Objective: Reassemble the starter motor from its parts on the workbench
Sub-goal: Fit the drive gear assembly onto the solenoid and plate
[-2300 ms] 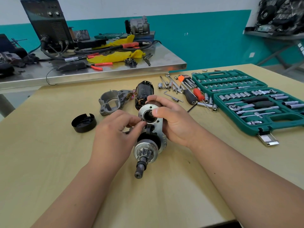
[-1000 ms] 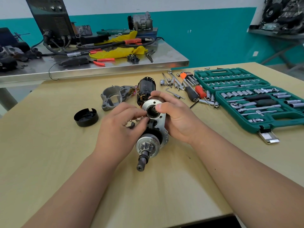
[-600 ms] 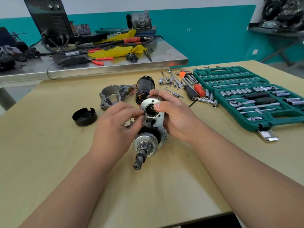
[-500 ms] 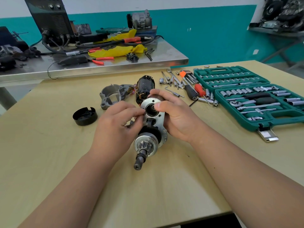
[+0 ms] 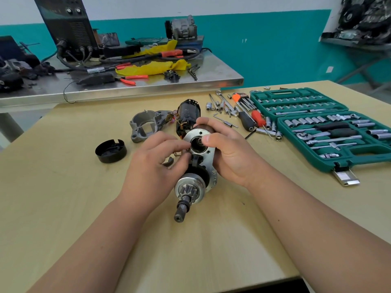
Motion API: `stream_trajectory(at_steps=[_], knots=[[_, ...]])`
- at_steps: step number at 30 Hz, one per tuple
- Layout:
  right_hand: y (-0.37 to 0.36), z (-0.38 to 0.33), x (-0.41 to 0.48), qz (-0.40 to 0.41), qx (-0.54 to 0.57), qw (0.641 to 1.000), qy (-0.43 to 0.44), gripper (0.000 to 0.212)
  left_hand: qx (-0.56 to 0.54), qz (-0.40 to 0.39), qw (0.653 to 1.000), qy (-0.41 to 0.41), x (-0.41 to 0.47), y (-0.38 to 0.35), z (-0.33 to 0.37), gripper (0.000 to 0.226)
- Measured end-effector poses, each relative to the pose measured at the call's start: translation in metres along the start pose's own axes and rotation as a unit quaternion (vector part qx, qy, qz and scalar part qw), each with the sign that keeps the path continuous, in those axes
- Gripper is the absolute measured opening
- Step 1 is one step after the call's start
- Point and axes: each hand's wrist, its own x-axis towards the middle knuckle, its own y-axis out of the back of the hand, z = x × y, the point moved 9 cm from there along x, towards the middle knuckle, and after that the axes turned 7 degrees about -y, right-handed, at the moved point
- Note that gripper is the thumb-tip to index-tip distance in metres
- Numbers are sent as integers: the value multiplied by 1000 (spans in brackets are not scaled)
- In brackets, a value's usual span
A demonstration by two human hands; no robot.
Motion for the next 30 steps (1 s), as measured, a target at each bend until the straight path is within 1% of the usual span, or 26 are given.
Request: stream_trajectory(at_steps=[3, 5, 8, 10, 11, 12, 13, 15, 16, 17, 18, 20, 21, 22, 23, 25, 27, 30], knots=[[-1, -1, -1, -5, -5, 1000, 6, 45, -5, 10, 999, 32, 0, 3, -3, 12], [-2, -1, -1, -6, -10, 1000, 7, 46, -1, 9, 999, 37, 0, 3, -3, 10], [2, 1, 0, 2, -7, 1000, 2, 46, -1, -15, 1000, 9, 2, -2, 1, 8], [5, 1, 0, 5, 0, 1000, 2, 46, -2, -36, 999, -22, 4, -6, 4, 12], [6, 1, 0, 5, 4, 1000, 1, 46, -12, -41, 999, -25, 3, -6, 3, 17], [7, 2, 0, 4, 6, 1000, 0, 46, -32, -41, 999, -11, 2, -5, -1, 23], [8, 3, 0, 5, 6, 1000, -2, 46, -61, -36, 997, 22, 0, -2, -9, 31], [13, 3, 0, 13, 5, 1000, -6, 48, -107, 12, 987, 122, -5, 13, -40, 44], [15, 4, 0, 21, 7, 1000, -7, 49, -97, 44, 978, 177, -9, 22, -60, 45], [17, 3, 1, 28, 9, 1000, -7, 48, -58, 52, 971, 227, -13, 30, -81, 41], [20, 3, 0, 35, 12, 999, -8, 46, -4, 28, 963, 268, -16, 32, -98, 35], [23, 3, 0, 42, 13, 999, -13, 40, 85, -89, 943, 310, -24, 21, -125, 17], [25, 3, -2, 44, 12, 999, -15, 35, 103, -147, 932, 316, -28, 10, -133, 15], [26, 3, -2, 48, 11, 999, -16, 33, 108, -186, 924, 316, -31, 0, -138, 16], [27, 2, -2, 52, 12, 998, -16, 32, 109, -205, 921, 312, -30, -7, -140, 16], [29, 0, -2, 58, 17, 998, -15, 32, 117, -207, 923, 302, -18, -14, -140, 16], [29, -1, -2, 60, 17, 998, -13, 33, 129, -224, 916, 306, -3, -21, -143, 17], [31, 0, -2, 70, 10, 997, -12, 34, 149, -292, 891, 314, 21, -35, -143, 35]])
